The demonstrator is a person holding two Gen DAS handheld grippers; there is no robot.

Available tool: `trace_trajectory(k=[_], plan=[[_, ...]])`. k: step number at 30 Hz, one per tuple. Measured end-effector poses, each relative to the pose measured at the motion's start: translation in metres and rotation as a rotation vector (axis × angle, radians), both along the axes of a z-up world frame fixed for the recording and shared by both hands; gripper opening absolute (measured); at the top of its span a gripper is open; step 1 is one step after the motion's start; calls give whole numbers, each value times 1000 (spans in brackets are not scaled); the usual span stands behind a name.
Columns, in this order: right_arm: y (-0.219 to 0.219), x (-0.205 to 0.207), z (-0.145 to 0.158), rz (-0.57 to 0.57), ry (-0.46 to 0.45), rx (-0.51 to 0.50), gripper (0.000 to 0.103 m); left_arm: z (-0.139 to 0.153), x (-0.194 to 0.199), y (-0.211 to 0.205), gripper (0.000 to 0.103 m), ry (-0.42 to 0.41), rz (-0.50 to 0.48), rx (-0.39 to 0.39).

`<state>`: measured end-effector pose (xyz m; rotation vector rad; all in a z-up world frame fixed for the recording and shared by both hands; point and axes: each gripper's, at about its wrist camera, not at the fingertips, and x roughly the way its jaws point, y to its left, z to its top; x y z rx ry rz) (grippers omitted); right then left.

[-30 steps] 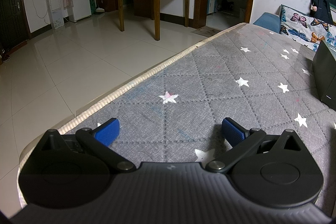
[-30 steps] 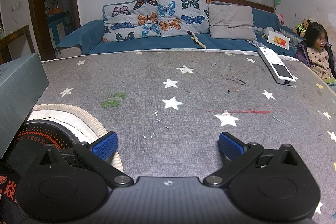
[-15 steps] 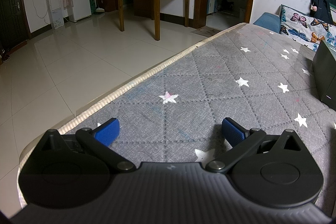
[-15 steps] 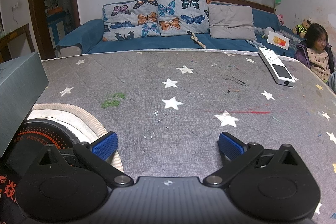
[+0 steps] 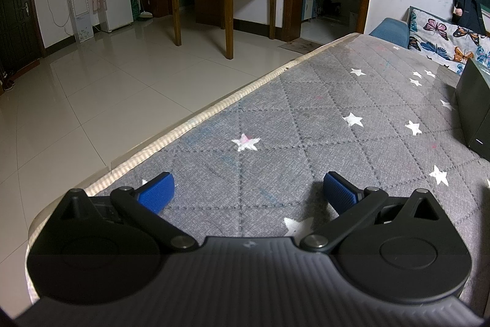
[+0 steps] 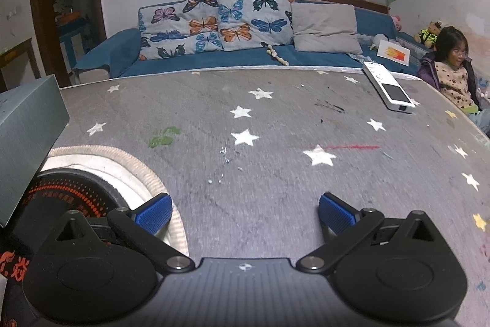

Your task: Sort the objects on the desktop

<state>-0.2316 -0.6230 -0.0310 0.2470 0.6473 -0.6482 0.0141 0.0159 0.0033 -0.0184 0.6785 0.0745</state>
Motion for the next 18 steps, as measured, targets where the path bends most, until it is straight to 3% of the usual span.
trace_trajectory(k=[10, 18], plan=[[28, -16, -1, 12, 40, -40, 103, 0, 1, 1, 103, 1, 0, 1], [45, -37, 2, 4, 10, -32, 103, 0, 1, -1, 103, 0, 0, 0]])
